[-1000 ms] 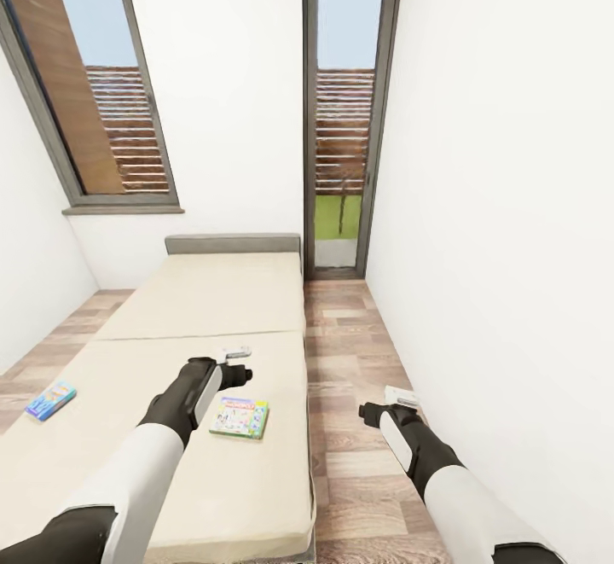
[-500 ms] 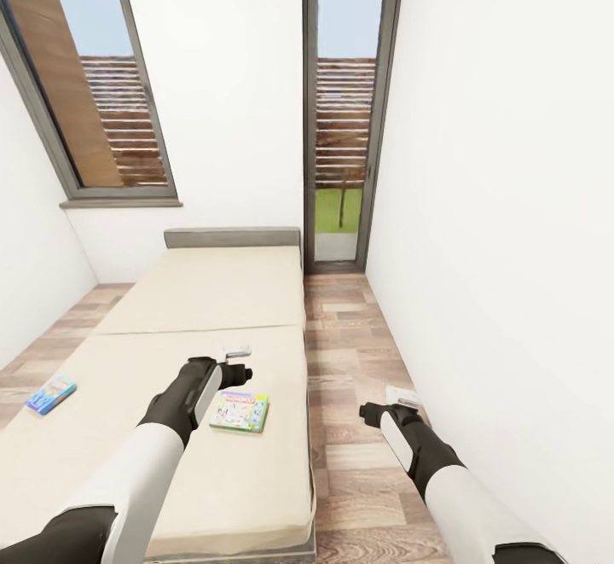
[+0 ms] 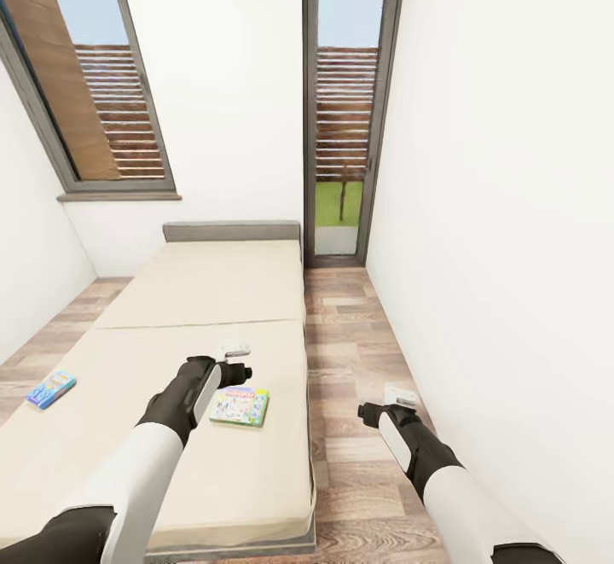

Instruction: Put all the toys in the child's room - the three board games (two on the bed and one on the table), the two jigsaw puzzles on the table, and the tennis ball on the table - inside the toy box on the table in the child's room.

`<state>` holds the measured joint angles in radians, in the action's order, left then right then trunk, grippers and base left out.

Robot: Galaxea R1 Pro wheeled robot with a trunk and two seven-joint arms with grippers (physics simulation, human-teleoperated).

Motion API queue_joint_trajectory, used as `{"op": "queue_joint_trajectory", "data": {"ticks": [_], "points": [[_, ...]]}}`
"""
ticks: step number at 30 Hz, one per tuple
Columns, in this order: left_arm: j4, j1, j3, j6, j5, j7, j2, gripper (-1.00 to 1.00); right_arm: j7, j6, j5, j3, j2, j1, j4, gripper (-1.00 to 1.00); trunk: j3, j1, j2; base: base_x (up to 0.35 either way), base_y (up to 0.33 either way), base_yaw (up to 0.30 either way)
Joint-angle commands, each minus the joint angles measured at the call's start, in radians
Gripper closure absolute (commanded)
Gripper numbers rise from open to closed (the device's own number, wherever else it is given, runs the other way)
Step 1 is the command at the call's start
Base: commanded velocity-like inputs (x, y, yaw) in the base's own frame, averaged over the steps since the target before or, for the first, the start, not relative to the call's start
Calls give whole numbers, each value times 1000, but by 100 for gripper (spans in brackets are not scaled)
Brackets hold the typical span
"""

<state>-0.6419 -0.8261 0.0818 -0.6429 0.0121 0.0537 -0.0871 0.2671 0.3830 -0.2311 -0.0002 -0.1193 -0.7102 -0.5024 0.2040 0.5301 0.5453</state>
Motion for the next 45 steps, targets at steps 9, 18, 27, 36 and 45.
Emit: {"op": "queue_joint_trajectory", "data": {"ticks": [9, 18, 27, 36, 45], "points": [[-11, -1, 4, -5, 2, -3, 1, -100, 5, 8, -7, -1, -1, -1, -1, -100, 17, 0, 2, 0, 0, 0], [-18, -1, 3, -4, 2, -4, 2, -100, -1, 28, -18, -13, 7, -2, 3, -100, 32, 0, 2, 0, 0, 0], [-22, 0, 1, -4, 2, -4, 1, -100, -5, 32, -17, -14, 12, -2, 1, -100, 46, 0, 2, 0, 0, 0], [-23, -1, 1, -4, 2, -4, 1, -100, -5, 31, -14, -12, 8, -3, 0, -100, 61, 0, 2, 0, 0, 0], [-23, -1, 2, -4, 2, -4, 1, -100, -4, 29, -4, -5, 3, -3, -1, -100, 76, 0, 2, 0, 0, 0]]}}
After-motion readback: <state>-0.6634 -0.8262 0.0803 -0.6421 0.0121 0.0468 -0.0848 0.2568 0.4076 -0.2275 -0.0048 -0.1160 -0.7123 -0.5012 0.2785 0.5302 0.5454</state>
